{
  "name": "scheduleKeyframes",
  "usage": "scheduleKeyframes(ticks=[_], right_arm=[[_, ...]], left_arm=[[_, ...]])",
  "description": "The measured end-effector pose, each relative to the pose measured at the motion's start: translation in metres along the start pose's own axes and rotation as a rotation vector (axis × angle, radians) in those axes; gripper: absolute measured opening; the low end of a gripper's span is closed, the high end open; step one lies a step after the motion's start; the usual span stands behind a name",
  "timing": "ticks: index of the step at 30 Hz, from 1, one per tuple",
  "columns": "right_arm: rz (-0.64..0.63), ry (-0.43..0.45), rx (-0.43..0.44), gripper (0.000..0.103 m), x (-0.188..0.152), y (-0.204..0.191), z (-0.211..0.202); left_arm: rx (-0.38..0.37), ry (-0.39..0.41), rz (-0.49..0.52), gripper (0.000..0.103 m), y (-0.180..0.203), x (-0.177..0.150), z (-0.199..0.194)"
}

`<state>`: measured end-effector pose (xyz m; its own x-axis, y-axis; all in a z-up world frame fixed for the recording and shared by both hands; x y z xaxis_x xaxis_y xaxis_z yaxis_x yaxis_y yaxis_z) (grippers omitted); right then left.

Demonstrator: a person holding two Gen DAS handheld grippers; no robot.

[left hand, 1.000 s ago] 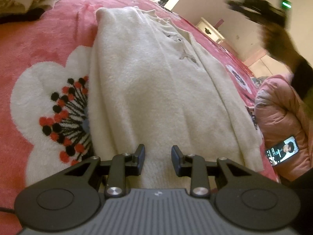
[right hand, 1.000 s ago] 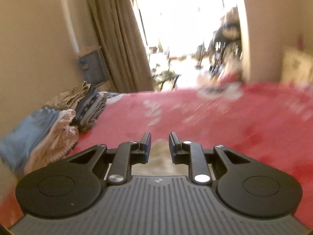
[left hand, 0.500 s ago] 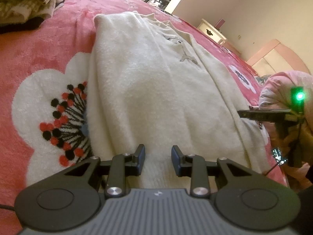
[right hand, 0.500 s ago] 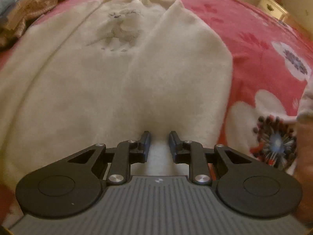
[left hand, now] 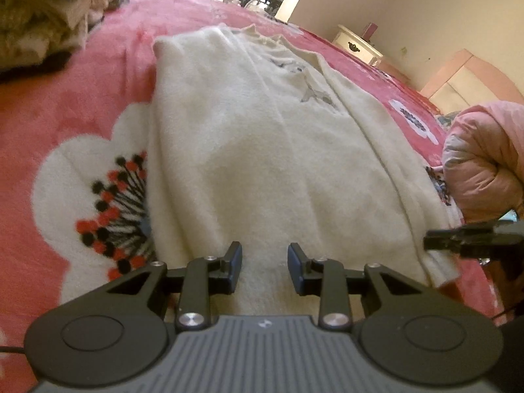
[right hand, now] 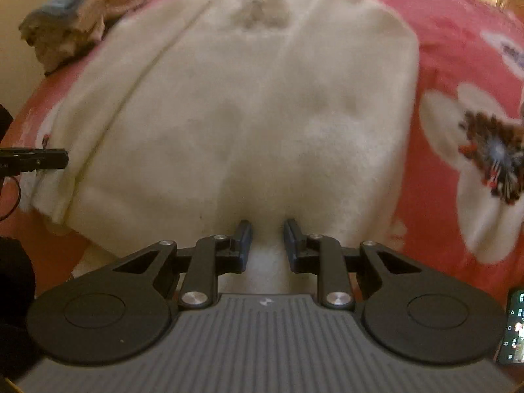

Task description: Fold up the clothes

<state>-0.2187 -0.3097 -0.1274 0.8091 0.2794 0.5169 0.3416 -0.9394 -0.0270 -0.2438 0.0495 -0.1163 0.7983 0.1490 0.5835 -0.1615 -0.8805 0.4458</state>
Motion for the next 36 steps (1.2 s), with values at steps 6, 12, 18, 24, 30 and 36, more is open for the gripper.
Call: scheduleKeyframes(ticks=[6,12,18,24,30,36], right_arm=[[-0.004,0.116,0.089,0.023,0.033,-0.011,-0.018],[-0.067,0.200,0.104,0.023,0.091,-0.024,-0.019],[-0.100,0.213,0.069,0.023,0.196,-0.015,-0.005],[-0.079,0.206,0.049,0.024,0.292,0.009,0.058],[-0.141,0.214,0.008,0.036,0.360,0.034,0.119],[-0.247,0.215,0.033,0.059,0.405,0.044,0.170]], left_arm=[[-0.028,0.030,0.054,0.035,0.019,0.012,-0.013],[-0.079,0.016,0.091,0.035,0.029,0.068,-0.008],[-0.026,0.039,0.209,0.038,0.023,0.164,0.019],[0.116,0.064,0.252,0.046,-0.002,0.247,0.105],[0.184,0.068,0.272,0.055,-0.030,0.313,0.190],[0.185,0.021,0.370,0.062,-0.048,0.358,0.251]])
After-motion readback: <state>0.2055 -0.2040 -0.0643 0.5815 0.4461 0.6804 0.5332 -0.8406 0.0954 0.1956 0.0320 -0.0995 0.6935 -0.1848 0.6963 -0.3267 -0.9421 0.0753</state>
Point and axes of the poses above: each gripper's, at about its wrist camera, not at the fingertips, and z roughly the way its jaws point, y to its right, x to its top, the point moved 4 cm from there along z, roughly the way its jaws point, and after that the axes turned 7 degrees about -x, right-handed, at the moved point
